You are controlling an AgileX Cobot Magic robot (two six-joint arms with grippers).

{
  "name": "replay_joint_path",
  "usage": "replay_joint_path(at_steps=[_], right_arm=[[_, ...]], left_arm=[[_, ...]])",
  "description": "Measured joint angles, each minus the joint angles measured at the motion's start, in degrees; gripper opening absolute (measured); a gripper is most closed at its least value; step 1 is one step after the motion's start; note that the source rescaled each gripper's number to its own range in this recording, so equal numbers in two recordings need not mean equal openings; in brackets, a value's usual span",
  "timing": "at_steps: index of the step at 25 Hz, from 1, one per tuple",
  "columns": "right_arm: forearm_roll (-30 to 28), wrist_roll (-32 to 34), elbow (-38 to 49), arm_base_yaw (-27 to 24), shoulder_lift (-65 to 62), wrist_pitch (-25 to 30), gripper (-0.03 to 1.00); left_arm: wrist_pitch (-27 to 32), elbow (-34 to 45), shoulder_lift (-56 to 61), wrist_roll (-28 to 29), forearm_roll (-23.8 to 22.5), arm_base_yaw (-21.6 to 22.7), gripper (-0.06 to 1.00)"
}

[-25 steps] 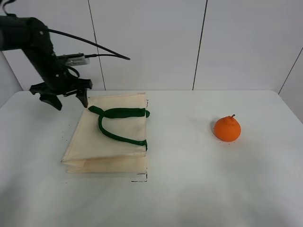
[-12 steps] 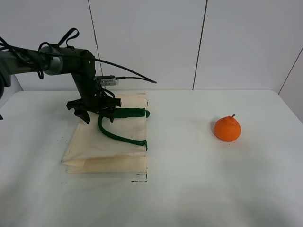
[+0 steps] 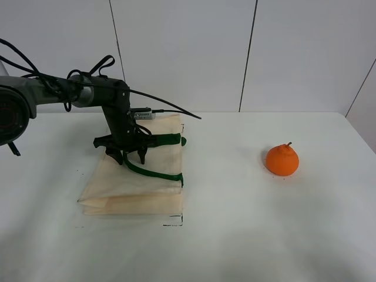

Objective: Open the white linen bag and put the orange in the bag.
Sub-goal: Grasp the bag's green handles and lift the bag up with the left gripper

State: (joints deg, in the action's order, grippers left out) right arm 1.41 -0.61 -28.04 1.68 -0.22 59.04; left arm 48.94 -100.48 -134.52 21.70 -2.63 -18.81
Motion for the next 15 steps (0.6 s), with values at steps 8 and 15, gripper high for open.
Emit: replay_joint_path(at_steps=[8,15], right_arm=[[0.0,0.0,0.0,0.0,0.0,0.0,1.0],[0.0,0.0,0.0,0.0,0.0,0.0,1.0]], left_arm=[[1.02,-0.06,0.87,1.3,-0.31,-0.01,0.01],[6.53,-4.7,11.69,-1.86,-1.08,-0.15,0.0]])
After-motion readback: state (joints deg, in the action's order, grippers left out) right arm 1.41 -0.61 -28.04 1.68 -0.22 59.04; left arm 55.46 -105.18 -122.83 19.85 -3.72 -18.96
